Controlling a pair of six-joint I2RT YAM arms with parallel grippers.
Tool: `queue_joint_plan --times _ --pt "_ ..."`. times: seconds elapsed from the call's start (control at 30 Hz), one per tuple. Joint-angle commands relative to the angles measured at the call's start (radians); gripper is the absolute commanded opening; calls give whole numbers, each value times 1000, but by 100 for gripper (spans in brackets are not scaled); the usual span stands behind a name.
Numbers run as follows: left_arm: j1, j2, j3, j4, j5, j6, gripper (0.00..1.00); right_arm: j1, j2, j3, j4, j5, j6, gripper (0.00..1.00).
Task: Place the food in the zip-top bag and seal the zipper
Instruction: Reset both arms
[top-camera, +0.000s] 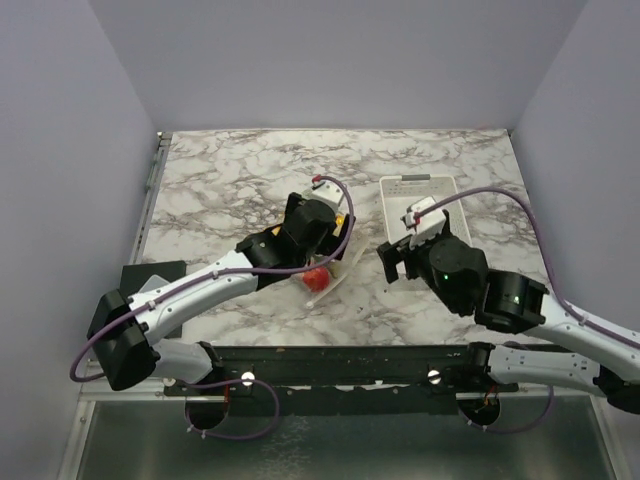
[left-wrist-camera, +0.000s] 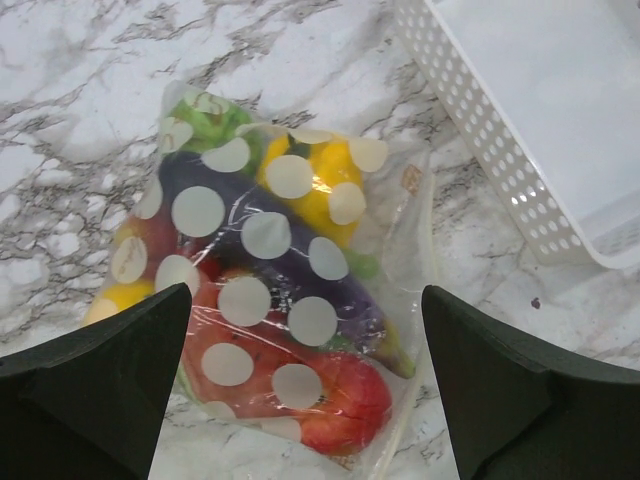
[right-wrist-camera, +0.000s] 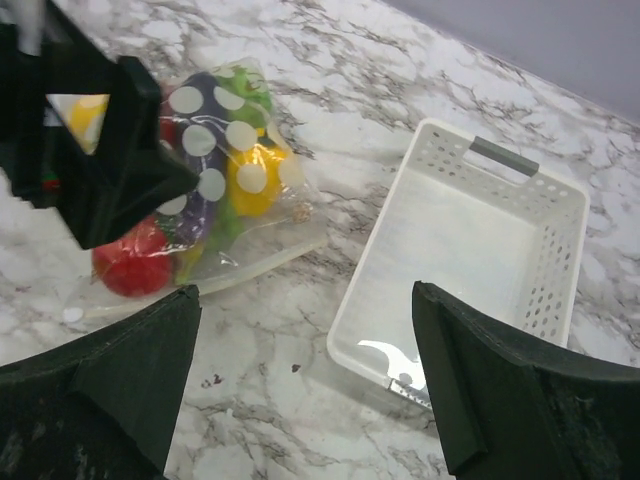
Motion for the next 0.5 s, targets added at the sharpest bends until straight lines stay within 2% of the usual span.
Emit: queue_joint_plan --times 0.0,0.3,0.4,0.47 --pt "92 -72 15 -52 90 -35 99 -200 57 38 59 -213 -18 92" --pt "292 -133 -8 -83 167 -69 99 -595 93 -5 145 -596 61 94" --pt "336 -160 -24 -71 170 -90 99 -740 87 -19 160 -695 97 95" --pt "362 -182 -28 -66 154 -96 99 -808 70 -35 174 -709 128 95"
